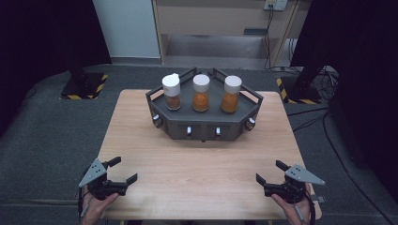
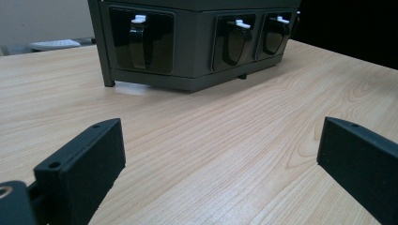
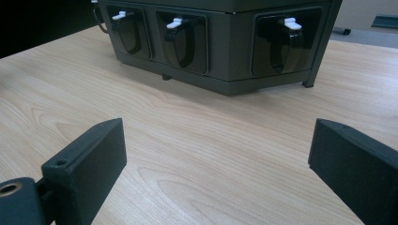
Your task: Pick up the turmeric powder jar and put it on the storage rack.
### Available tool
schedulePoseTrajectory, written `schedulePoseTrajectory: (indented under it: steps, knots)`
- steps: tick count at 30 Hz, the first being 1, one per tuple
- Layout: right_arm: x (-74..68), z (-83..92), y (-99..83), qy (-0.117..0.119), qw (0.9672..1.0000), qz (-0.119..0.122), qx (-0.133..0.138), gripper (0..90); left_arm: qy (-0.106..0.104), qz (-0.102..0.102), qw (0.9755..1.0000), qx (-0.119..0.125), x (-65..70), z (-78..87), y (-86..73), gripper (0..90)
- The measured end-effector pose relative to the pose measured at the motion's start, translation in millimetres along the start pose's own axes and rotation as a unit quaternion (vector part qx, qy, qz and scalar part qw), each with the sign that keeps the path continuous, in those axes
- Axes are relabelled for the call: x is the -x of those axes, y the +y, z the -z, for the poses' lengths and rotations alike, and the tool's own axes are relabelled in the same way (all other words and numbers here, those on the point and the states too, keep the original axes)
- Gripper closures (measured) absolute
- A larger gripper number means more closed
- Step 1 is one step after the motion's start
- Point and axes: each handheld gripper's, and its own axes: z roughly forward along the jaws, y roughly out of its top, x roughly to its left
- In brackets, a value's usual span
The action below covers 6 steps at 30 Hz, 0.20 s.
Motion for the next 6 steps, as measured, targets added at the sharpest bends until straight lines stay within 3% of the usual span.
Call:
schedulePoseTrajectory:
  steps: [6]
  knots:
    - [-0.2,-0.8,0.3,0.001,1.0000,0.001,-0.002,4.0,-0.001,0.000,1.0000,0.000,-0.3,-0.6,-0.1,0.3]
